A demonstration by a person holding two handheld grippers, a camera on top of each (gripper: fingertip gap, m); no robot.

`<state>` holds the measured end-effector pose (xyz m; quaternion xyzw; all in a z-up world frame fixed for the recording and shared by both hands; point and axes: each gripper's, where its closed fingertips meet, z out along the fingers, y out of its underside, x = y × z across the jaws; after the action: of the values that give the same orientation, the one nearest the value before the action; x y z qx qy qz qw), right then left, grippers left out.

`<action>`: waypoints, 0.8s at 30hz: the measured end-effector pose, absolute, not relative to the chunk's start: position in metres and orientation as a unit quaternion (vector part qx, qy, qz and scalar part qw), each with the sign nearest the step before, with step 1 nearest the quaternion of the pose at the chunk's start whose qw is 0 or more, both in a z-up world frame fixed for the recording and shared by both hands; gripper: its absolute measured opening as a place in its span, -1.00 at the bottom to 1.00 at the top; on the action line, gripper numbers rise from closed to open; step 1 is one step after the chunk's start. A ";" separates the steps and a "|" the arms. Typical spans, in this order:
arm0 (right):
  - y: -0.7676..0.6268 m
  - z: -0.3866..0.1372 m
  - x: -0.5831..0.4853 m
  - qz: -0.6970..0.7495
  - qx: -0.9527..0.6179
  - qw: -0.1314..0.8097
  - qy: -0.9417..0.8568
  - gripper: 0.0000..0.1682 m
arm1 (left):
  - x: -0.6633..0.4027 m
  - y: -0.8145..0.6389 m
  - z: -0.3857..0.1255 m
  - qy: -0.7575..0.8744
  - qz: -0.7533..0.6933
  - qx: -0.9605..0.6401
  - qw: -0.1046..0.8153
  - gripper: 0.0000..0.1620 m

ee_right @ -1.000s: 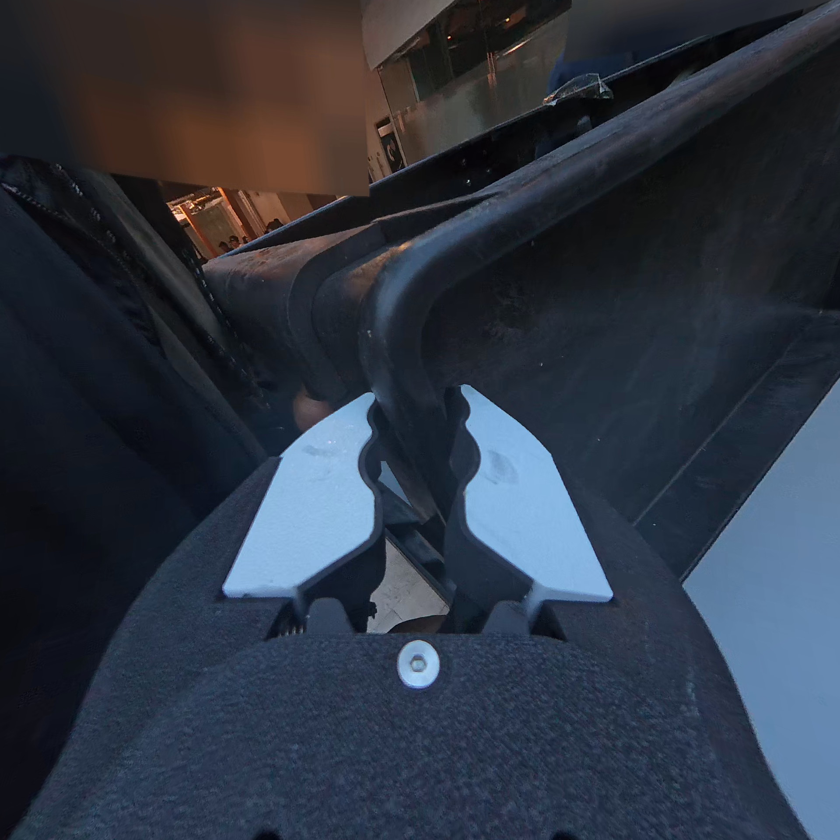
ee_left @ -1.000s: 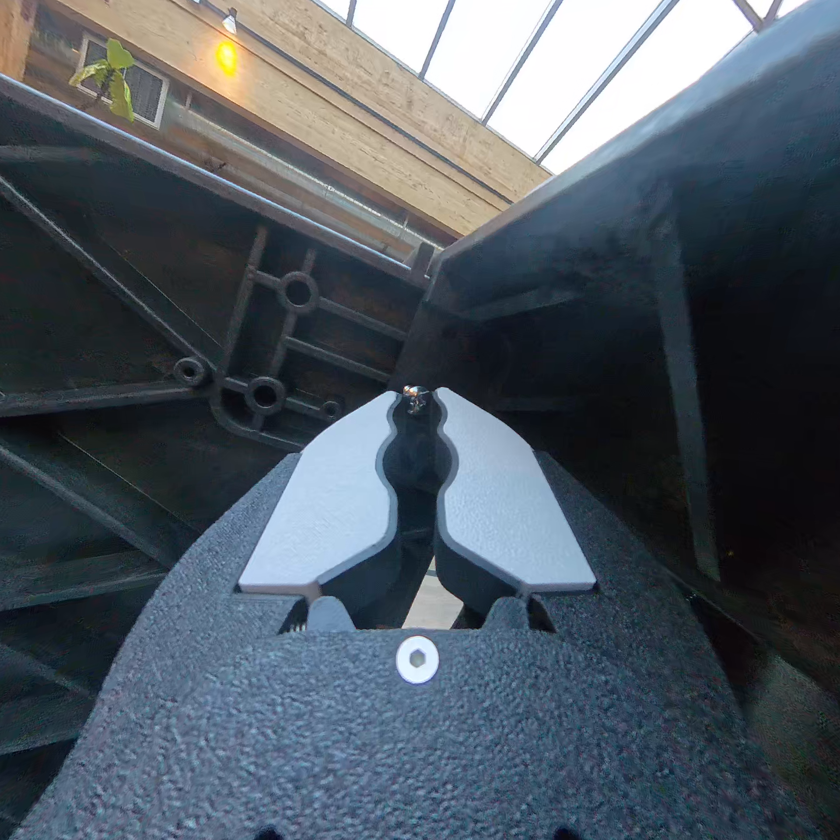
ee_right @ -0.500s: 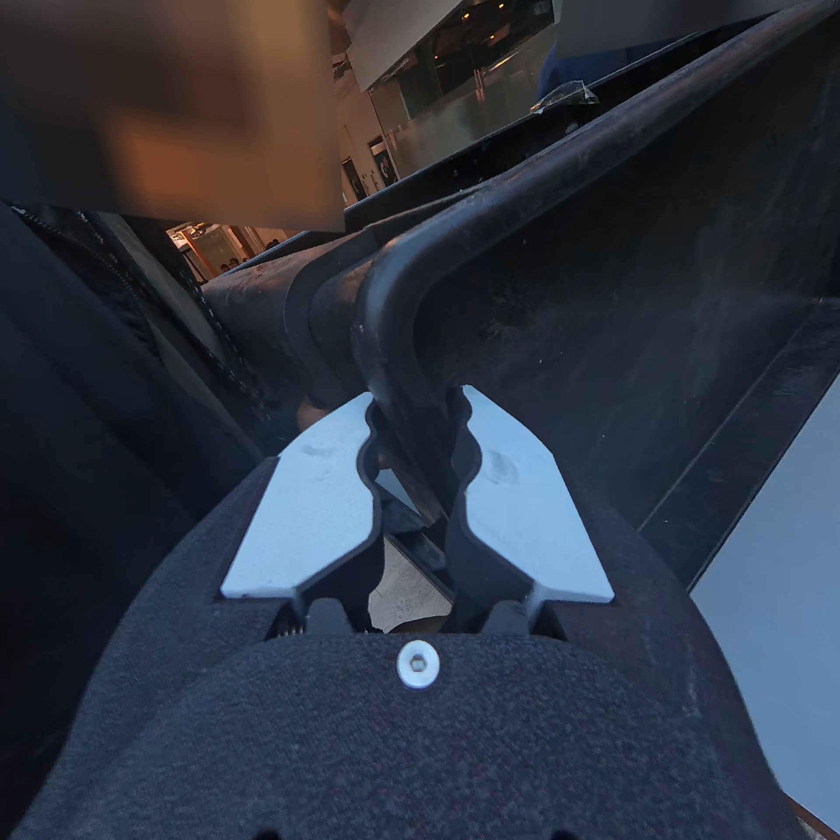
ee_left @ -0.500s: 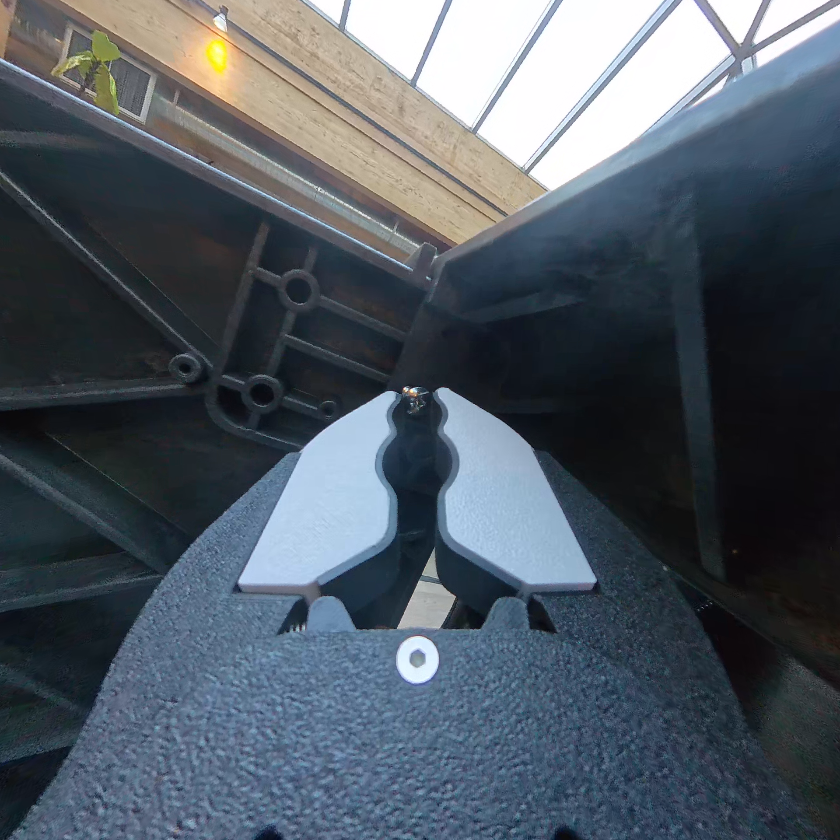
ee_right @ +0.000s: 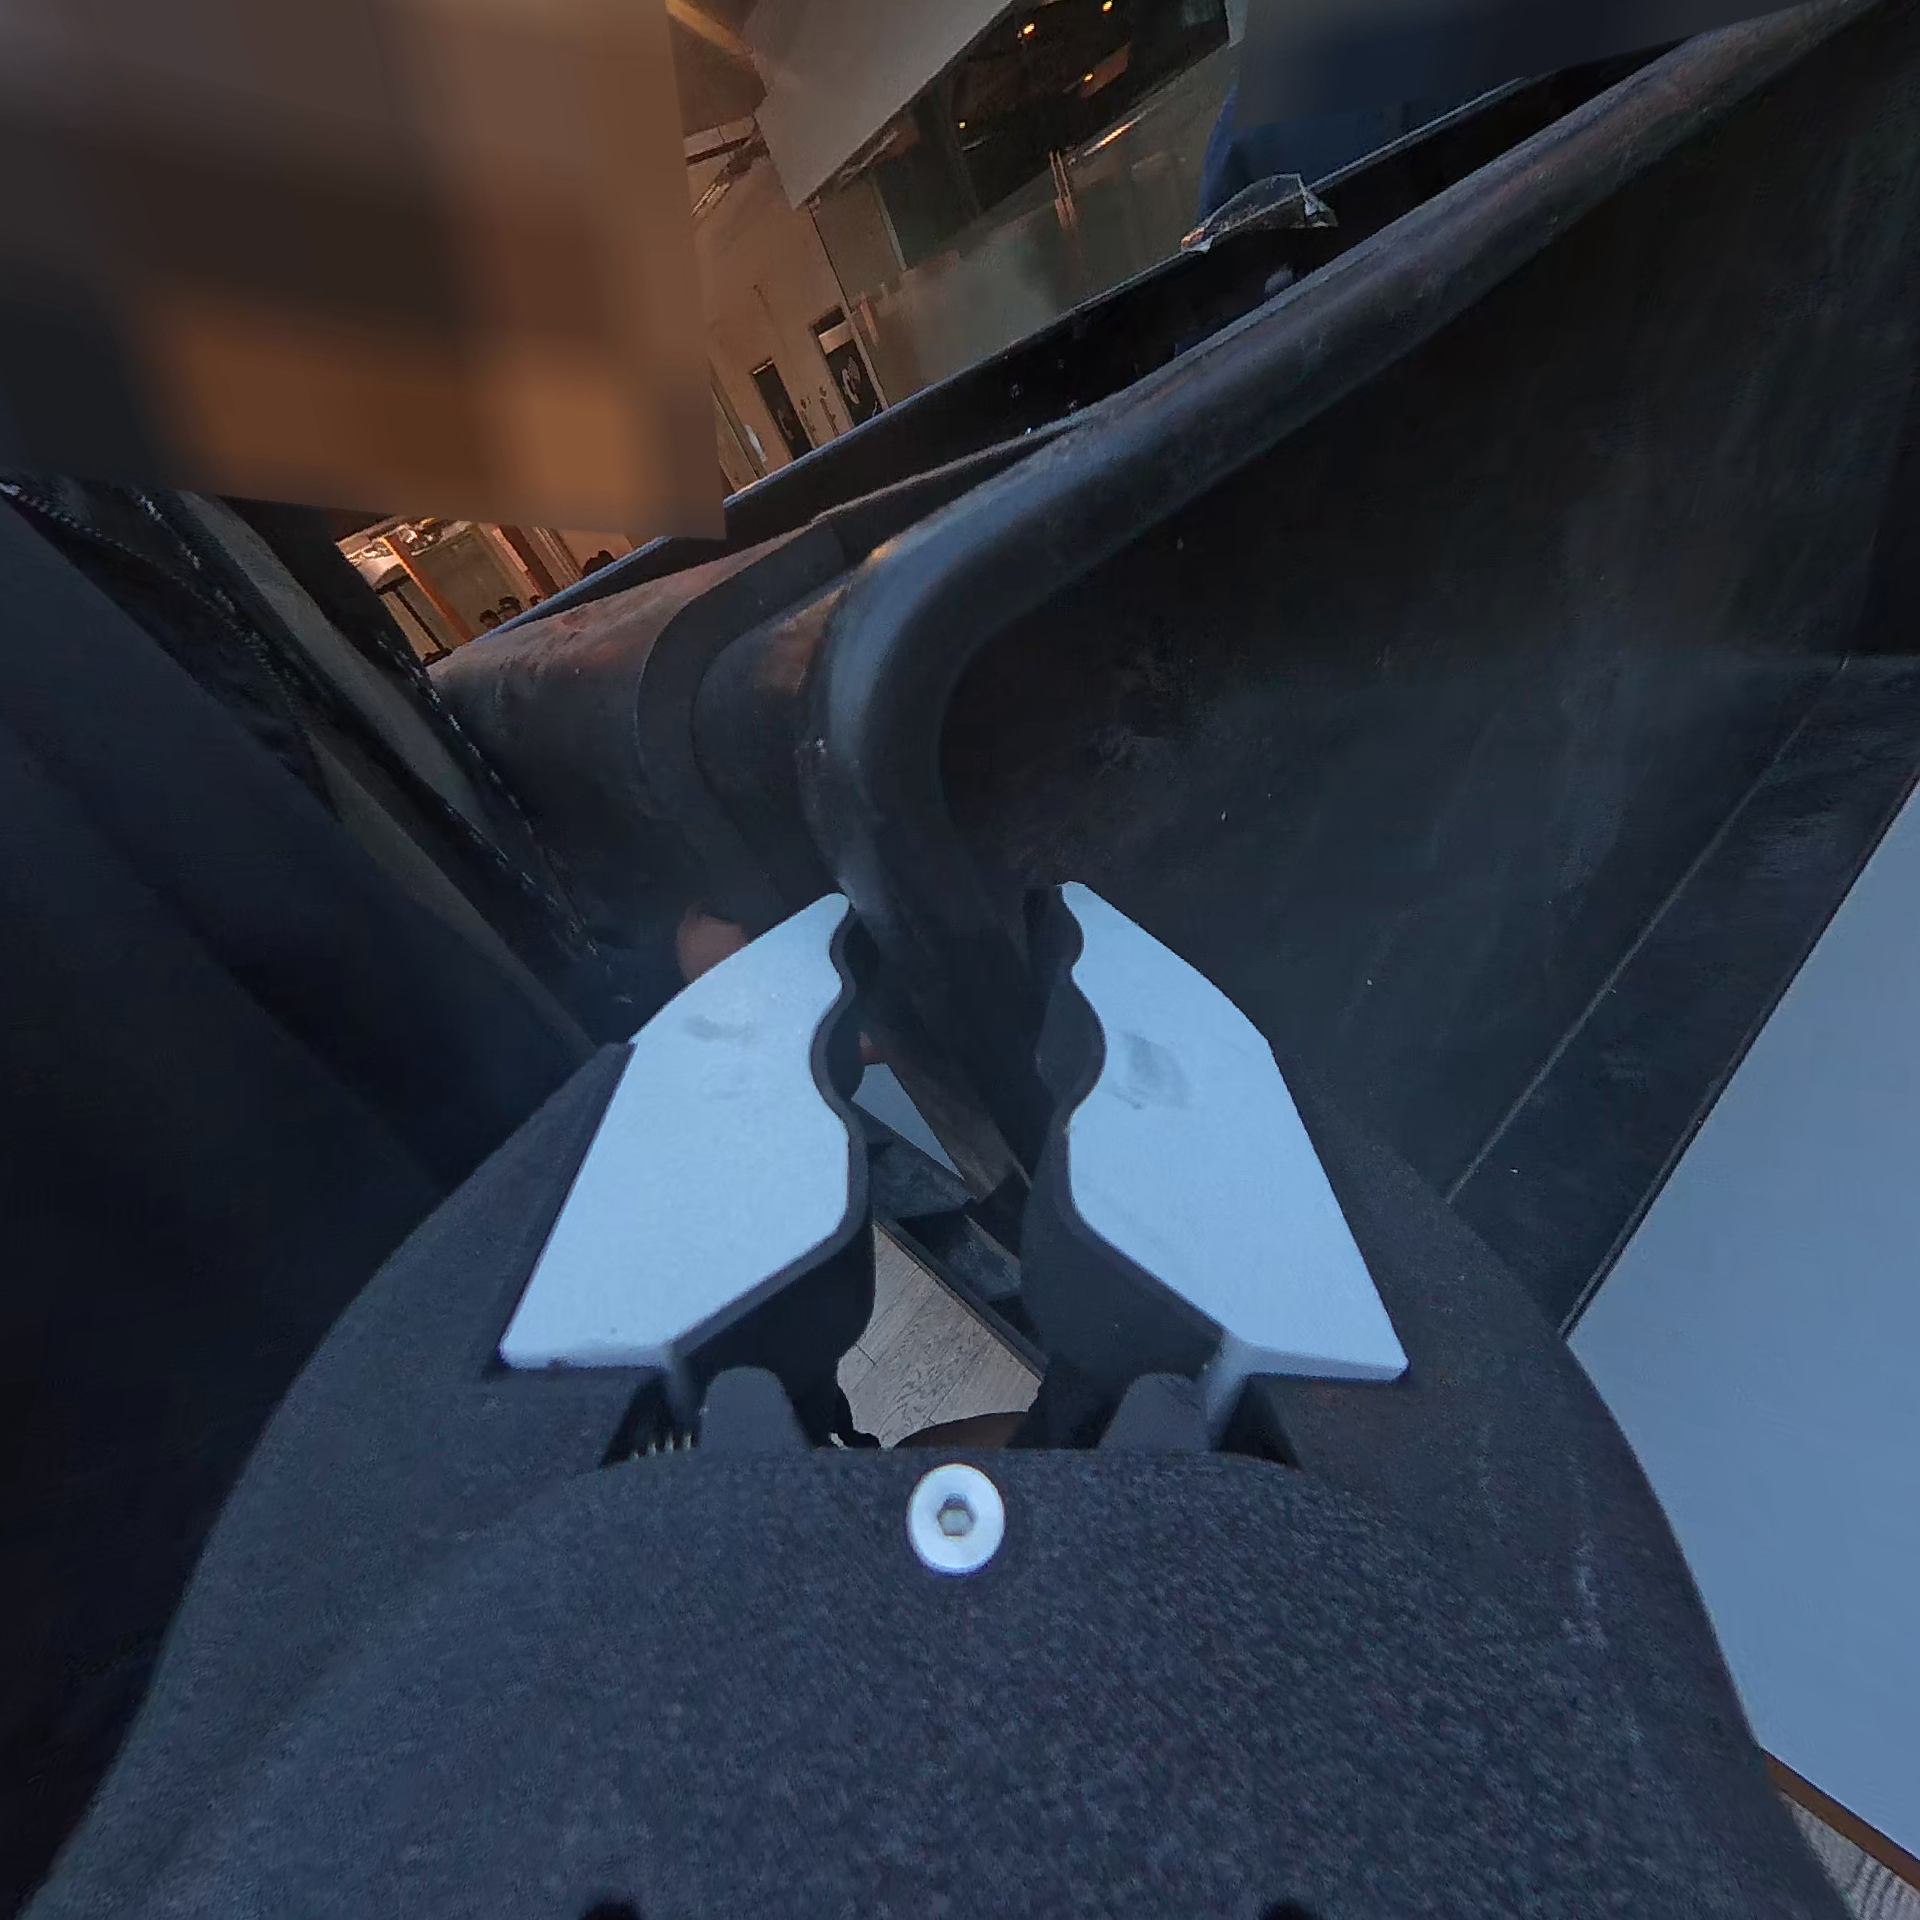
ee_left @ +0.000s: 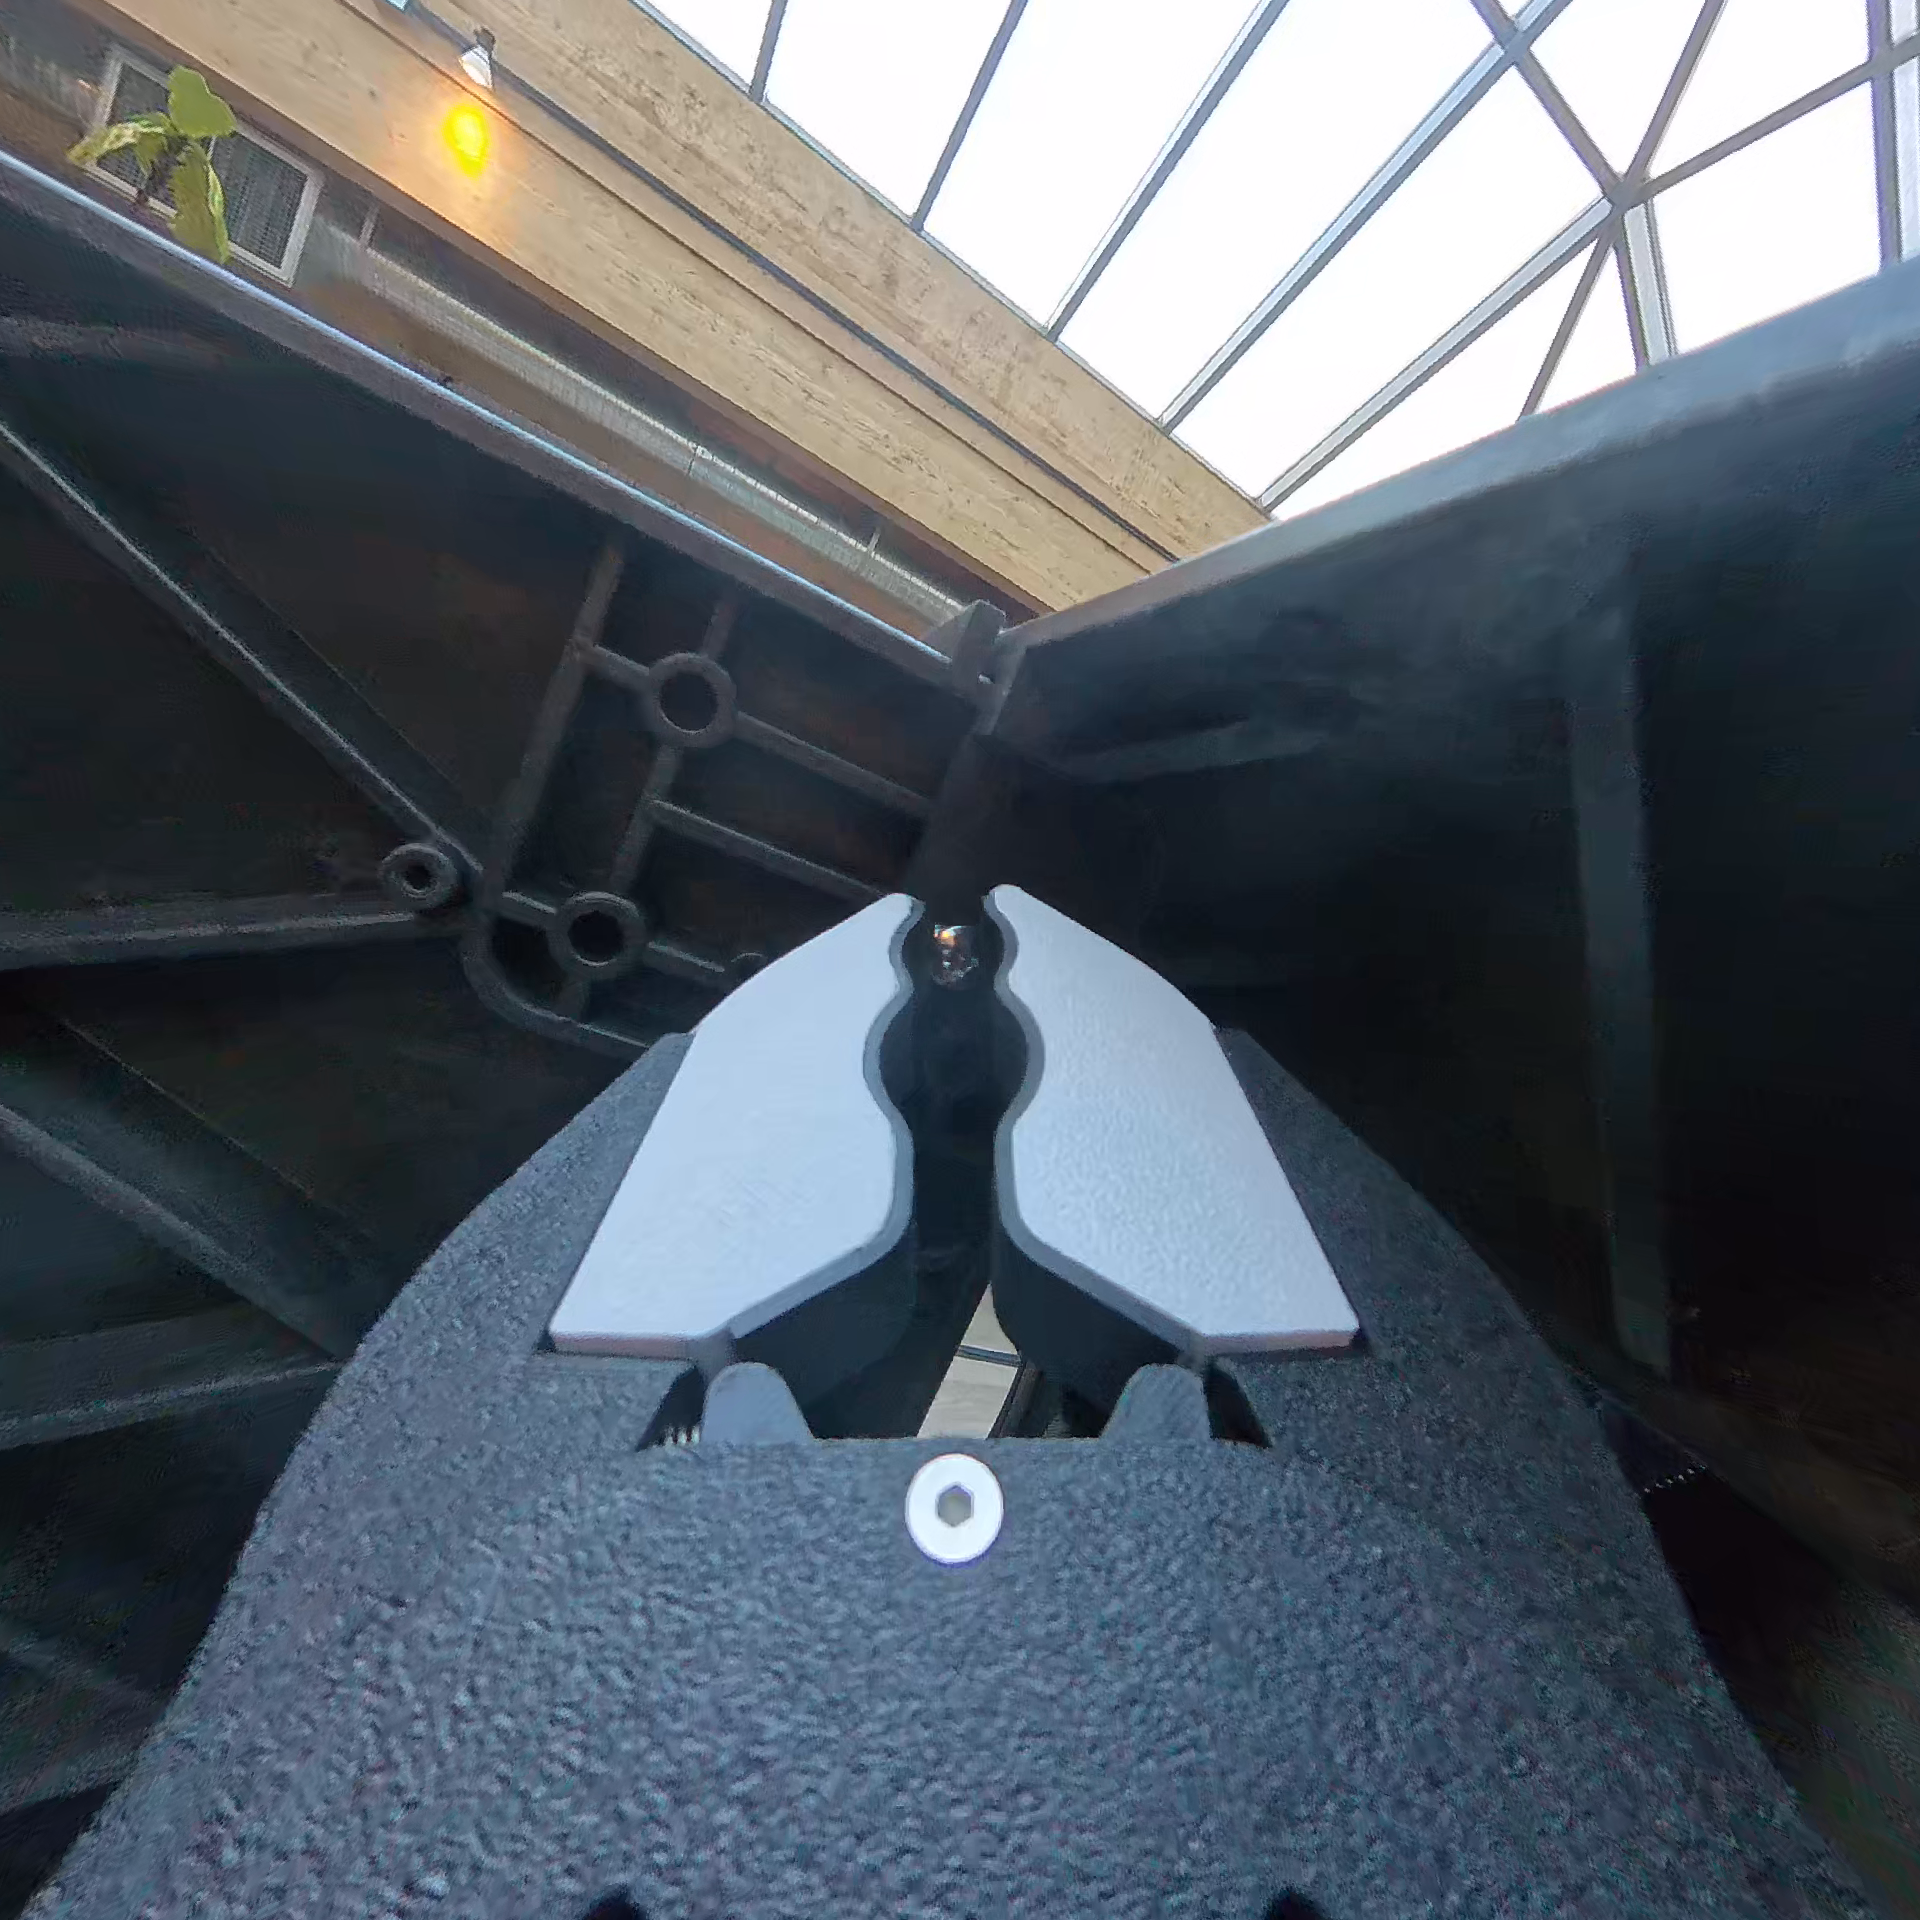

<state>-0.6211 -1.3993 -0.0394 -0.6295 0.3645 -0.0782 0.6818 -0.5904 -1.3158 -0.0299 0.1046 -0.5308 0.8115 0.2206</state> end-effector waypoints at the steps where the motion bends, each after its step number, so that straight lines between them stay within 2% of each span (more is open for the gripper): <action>1: -1.399 -0.039 -0.621 -0.079 -0.629 0.682 0.365 -0.59 | -0.590 -1.316 -0.029 -0.529 0.812 0.106 0.221 -0.91; 3: -1.399 -0.039 -0.621 -0.080 -0.628 0.682 0.366 -0.59 | -0.588 -1.314 -0.026 -0.520 0.818 0.104 0.223 -0.99; 6: -1.399 -0.039 -0.621 -0.079 -0.628 0.682 0.367 -0.59 | -0.589 -1.313 -0.022 -0.518 0.821 0.097 0.221 -1.00; 12: -1.400 -0.040 -0.621 -0.078 -0.628 0.681 0.369 -0.59 | -0.585 -1.314 -0.029 -0.522 0.817 0.118 0.216 -0.88; 24: -1.400 -0.041 -0.621 -0.078 -0.624 0.682 0.373 -0.58 | -0.584 -1.308 -0.030 -0.512 0.819 0.135 0.222 -0.84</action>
<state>-0.6209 -1.4001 -0.0405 -0.6243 0.3728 -0.0778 0.6821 -0.5842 -1.3076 -0.0299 0.1347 -0.5118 0.8190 0.2217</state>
